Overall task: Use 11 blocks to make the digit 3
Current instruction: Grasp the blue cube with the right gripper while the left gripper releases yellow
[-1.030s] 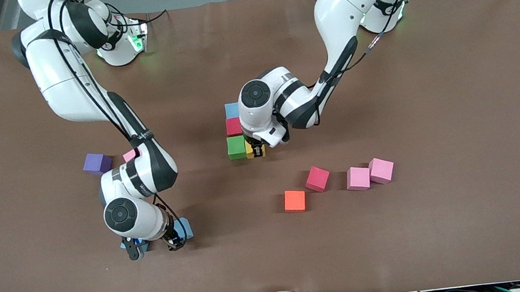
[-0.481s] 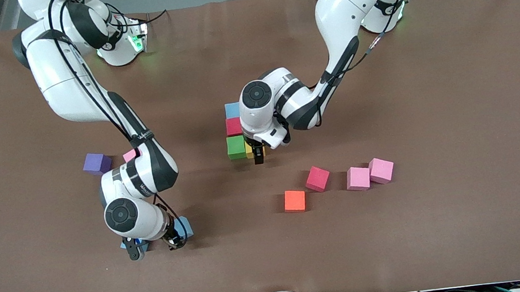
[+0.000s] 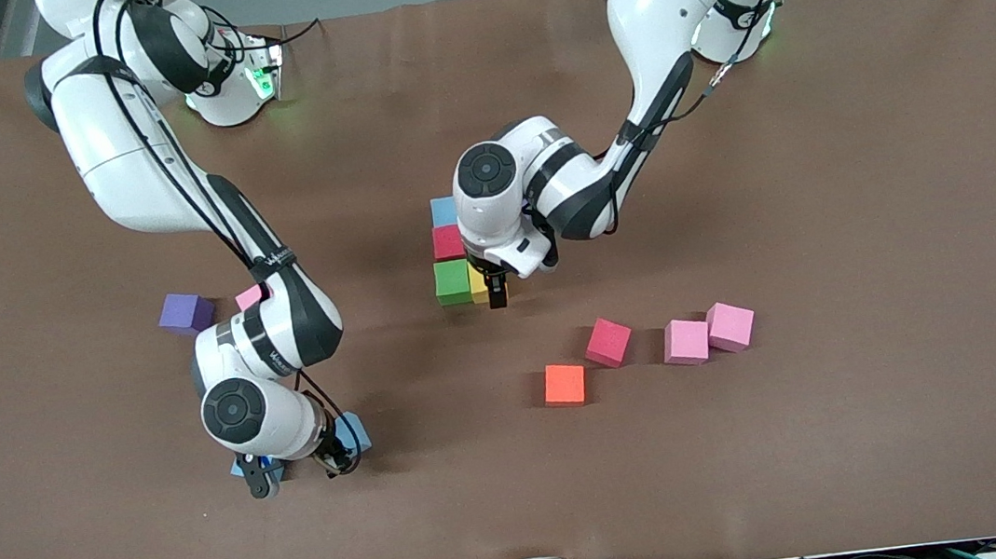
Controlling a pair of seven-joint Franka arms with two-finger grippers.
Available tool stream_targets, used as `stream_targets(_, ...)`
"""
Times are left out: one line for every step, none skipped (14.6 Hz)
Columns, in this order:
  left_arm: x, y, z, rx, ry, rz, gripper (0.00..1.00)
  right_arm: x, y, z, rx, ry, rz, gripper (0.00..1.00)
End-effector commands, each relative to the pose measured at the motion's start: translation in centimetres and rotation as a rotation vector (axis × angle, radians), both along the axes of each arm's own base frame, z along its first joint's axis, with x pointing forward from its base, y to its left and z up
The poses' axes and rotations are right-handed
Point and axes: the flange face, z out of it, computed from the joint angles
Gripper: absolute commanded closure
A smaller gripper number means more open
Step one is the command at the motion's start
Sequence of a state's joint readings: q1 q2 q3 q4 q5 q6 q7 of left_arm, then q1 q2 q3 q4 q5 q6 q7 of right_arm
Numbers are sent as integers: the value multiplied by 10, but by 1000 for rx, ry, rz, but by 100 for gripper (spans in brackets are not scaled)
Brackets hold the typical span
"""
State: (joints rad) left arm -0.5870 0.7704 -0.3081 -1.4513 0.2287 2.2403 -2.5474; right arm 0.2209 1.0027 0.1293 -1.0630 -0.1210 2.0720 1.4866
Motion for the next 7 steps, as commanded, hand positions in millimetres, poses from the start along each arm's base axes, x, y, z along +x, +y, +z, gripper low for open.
stream_targets(3, 16, 21, 40, -10, -41, 0, -3, 14, -1, 6, 8, 32, 98)
stream_targets(11, 24, 24, 50, -9, -63, 0, -5, 17, 0, 7, 9, 46, 99)
stream_targets(27, 39, 26, 56, -16, -68, 0, -6, 23, 4, 10, 5, 82, 100)
stream_targets(44, 56, 28, 56, -24, -83, 0, -8, 29, 11, 13, -3, 120, 100)
stream_targets(59, 70, 31, 53, -30, -94, 0, -9, 33, 13, 13, -6, 163, 100)
stream_targets(74, 88, 31, 52, -31, -103, 0, -11, 40, 18, 22, -10, 228, 100)
stream_targets(87, 102, 31, 43, -38, -110, 0, -14, 51, 26, 35, -18, 295, 100)
